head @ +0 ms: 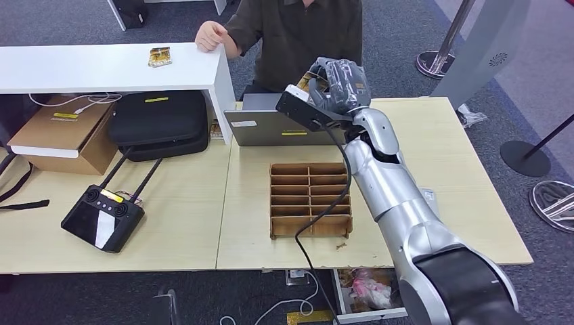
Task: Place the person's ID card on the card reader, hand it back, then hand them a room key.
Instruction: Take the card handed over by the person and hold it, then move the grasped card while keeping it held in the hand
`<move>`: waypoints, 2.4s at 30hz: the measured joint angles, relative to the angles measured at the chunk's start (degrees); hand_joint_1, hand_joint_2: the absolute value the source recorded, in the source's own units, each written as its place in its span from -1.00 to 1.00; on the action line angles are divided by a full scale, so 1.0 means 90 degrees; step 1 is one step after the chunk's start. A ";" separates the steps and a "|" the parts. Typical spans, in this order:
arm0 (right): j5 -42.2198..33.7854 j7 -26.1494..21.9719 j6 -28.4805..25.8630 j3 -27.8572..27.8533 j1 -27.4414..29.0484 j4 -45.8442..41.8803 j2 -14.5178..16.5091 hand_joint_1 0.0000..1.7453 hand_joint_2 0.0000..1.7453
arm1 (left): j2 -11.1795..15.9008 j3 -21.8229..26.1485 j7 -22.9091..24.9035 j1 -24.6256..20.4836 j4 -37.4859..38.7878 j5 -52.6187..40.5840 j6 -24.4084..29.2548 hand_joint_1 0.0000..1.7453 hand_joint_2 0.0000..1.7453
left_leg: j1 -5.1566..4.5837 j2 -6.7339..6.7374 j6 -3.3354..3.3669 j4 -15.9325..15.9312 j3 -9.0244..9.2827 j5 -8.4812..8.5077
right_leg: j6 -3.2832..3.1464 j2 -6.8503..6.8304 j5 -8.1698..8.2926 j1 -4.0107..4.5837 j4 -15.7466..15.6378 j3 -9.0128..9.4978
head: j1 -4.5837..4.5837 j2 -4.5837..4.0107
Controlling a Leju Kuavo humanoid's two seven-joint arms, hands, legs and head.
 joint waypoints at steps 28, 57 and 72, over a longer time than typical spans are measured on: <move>-0.6298 0.0031 0.3880 -0.2172 0.0831 -0.0488 -0.2562 1.00 1.00 | 0.0090 0.0230 0.0000 0.0340 -0.0151 0.0020 0.0134 -1.00 -1.00 | -0.0002 -0.0030 0.0018 0.0009 -0.0013 -0.0009 | 0.0006 -0.0034 0.0000 -0.0001 -0.0010 0.0001 | -0.0002 0.0000; -0.6064 -0.0259 0.3396 -0.2746 0.3742 -0.1103 -0.3658 1.00 1.00 | 0.0031 0.0379 0.0000 0.0331 -0.0175 -0.0134 0.0318 -1.00 -1.00 | -0.0004 -0.0032 0.0024 0.0007 -0.0017 -0.0016 | 0.0017 -0.0035 -0.0009 -0.0003 -0.0013 0.0003 | -0.0002 0.0000; -0.5315 -0.0143 0.3181 -0.2698 0.3800 -0.1012 -0.3275 1.00 1.00 | 0.0034 0.0373 0.0000 0.0243 -0.0175 -0.0103 -0.0113 -1.00 -1.00 | -0.0004 -0.0031 0.0024 0.0007 -0.0018 -0.0015 | 0.0017 -0.0036 -0.0009 -0.0002 -0.0009 0.0003 | -0.0002 0.0000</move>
